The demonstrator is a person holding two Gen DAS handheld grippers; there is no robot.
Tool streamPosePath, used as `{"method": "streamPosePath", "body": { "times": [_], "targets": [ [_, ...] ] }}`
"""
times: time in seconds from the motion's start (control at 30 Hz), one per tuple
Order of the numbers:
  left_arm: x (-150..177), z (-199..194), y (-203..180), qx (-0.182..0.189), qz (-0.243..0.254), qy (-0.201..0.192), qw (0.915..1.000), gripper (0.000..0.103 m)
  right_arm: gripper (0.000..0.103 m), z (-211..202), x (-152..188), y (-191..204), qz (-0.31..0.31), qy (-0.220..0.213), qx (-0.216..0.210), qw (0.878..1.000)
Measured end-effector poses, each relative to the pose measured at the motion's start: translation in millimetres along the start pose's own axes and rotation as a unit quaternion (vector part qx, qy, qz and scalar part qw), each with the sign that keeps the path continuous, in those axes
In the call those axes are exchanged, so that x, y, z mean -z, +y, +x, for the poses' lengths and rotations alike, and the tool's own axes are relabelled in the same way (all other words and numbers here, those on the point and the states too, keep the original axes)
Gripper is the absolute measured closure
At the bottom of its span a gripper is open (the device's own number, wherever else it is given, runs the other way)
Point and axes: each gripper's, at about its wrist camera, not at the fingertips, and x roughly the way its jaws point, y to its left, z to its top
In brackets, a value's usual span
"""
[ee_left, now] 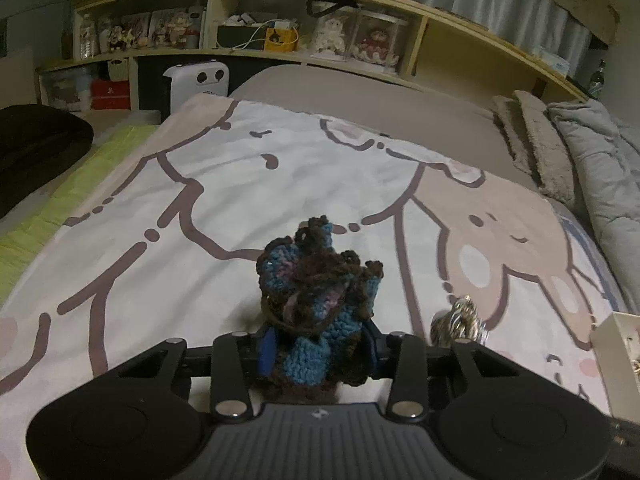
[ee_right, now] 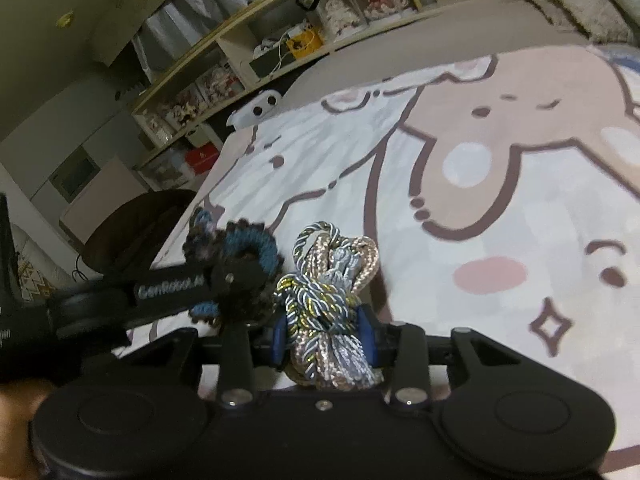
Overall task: Organize objects
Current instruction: 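Carry the crocheted pouch and cord bundle over the white box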
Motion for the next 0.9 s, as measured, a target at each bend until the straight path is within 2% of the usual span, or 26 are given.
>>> {"method": "streamPosePath", "body": {
  "times": [0.4,0.9],
  "targets": [
    [2.9,-54.0,-26.5,0.013,0.009,-0.017,0.9997,0.061,0.066,-64.9,-19.0,-8.0,-0.023,-0.035,0.016,0.999],
    [25.7,-109.0,-68.5,0.058,0.031,-0.036,0.9972,0.061,0.066,-144.1,-18.8,-28.1,-0.063,-0.052,0.034,0.996]
  ]
}}
